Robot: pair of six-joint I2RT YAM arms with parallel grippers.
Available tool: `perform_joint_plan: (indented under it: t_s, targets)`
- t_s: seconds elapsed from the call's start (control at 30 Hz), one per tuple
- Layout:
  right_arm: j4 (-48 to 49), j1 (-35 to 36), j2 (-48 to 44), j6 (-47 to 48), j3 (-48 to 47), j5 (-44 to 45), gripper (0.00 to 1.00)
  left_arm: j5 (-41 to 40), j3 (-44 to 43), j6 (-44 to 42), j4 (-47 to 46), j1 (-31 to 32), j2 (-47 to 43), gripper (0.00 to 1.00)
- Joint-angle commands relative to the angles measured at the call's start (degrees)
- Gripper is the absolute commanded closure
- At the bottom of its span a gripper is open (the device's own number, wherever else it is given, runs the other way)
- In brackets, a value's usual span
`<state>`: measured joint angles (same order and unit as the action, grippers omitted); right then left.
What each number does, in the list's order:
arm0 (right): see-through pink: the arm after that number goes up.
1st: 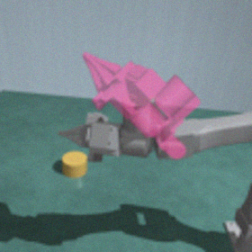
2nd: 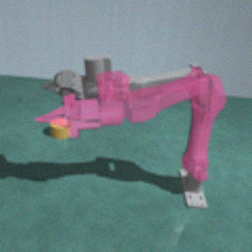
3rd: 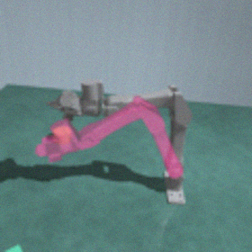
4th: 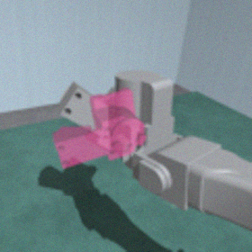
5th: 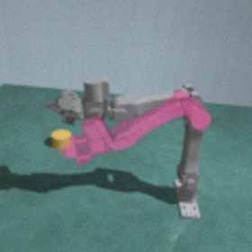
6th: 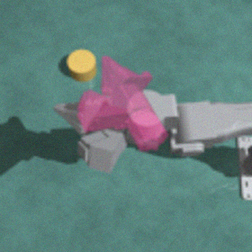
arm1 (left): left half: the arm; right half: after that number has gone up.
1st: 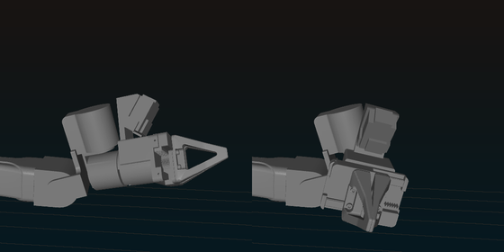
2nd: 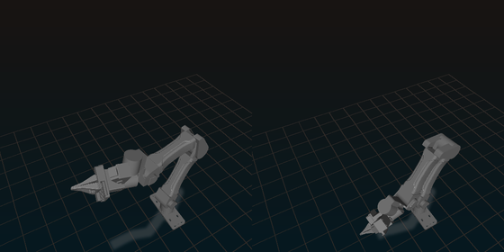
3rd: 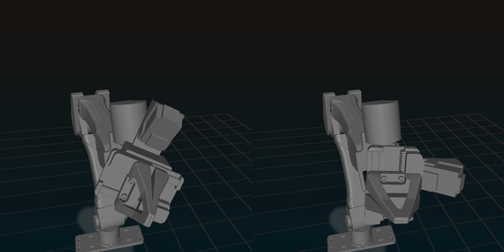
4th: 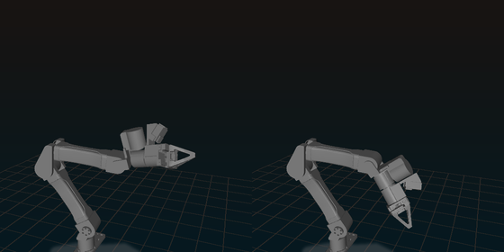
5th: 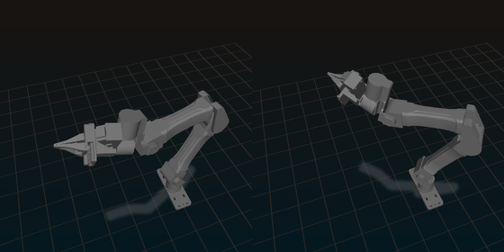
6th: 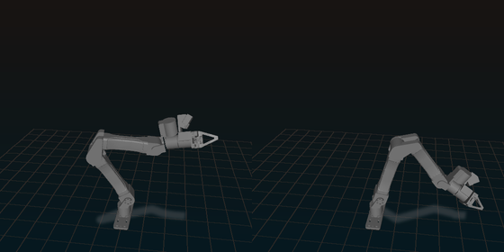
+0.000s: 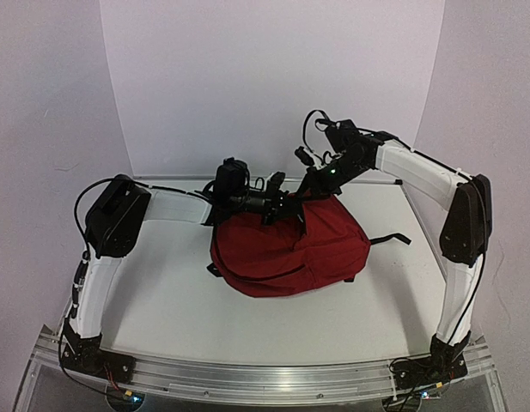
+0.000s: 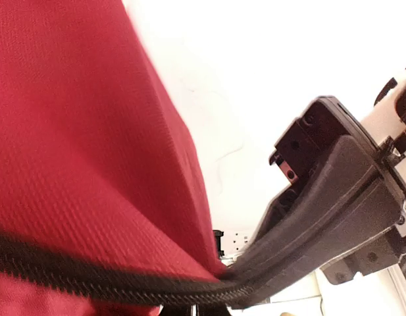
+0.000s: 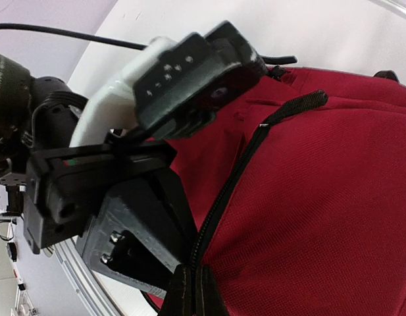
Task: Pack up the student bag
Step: Place the personal item in the student bag.
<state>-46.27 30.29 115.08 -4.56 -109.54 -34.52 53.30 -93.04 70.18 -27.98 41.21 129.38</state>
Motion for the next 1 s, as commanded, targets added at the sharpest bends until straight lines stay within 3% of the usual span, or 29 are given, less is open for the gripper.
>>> perform_joint_plan:
  t_s: [0.0, 0.2, 0.4, 0.63, 0.77, 0.97]
  targets:
    - [2.09, 1.54, -3.68, -0.42, -1.47, -5.07, 1.0, 1.81, -7.4, 2.91, -6.79, 0.27, 5.7, 1.0]
    - [2.2, 1.8, -3.71, -1.08, -1.44, -5.79, 1.0, -0.12, -8.73, 3.2, -4.41, 0.29, 9.33, 1.0]
    - [2.24, 1.79, -3.94, -1.15, -0.75, -6.0, 1.0, -3.88, -7.79, -3.04, 9.44, 0.28, 8.67, 0.97]
    - [2.23, 1.66, -4.23, 1.0, 2.53, -1.49, 1.0, -4.51, -0.29, -4.16, 9.92, 0.02, 4.15, 0.71]
    - [2.23, 1.68, -3.93, 1.72, 4.05, -1.31, 1.0, -6.59, 0.8, -7.98, 14.82, 0.01, 0.39, 0.63]
    - [2.24, 1.68, -4.07, 2.67, 3.8, 2.06, 1.0, -10.97, 7.34, -11.1, 14.51, -0.1, -8.79, 0.56]
